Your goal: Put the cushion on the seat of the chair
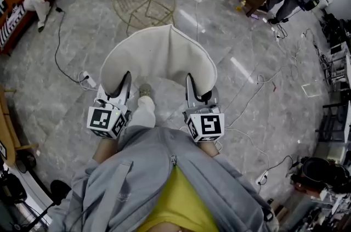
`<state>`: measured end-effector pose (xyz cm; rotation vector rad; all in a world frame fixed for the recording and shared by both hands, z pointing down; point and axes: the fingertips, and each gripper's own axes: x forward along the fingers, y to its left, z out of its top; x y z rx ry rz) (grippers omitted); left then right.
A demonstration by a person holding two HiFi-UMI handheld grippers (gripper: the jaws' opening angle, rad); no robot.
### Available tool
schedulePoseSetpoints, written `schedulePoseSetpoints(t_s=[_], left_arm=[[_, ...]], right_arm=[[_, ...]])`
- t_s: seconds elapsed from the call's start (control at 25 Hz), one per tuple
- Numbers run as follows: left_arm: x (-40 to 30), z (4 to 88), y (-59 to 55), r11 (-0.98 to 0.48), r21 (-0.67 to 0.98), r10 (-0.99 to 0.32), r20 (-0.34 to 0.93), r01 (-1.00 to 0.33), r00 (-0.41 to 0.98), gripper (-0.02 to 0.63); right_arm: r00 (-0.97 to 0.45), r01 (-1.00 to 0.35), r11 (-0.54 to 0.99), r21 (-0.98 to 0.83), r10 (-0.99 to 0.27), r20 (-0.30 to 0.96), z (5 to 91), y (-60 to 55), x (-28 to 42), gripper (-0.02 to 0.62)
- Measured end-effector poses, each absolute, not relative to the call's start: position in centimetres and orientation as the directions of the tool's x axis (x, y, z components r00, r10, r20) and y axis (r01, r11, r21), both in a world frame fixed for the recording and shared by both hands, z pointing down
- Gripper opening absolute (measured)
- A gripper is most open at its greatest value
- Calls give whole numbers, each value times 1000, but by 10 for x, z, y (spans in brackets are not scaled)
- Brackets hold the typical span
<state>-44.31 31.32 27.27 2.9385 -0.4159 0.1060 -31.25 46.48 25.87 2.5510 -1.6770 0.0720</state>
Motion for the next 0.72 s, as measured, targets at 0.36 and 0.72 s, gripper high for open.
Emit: schedulePoseSetpoints(t_s=[0.36,0.72], left_arm=[[-351,278,201,-950,189,-235,98,-250,967,58],[-251,288,85,-960,185,-189,124,-210,974,58]], right_arm=[[411,-912,-406,65,-904,119,256,356,-220,71],[438,-899,-436,43,-888,143,266,245,-125,71]])
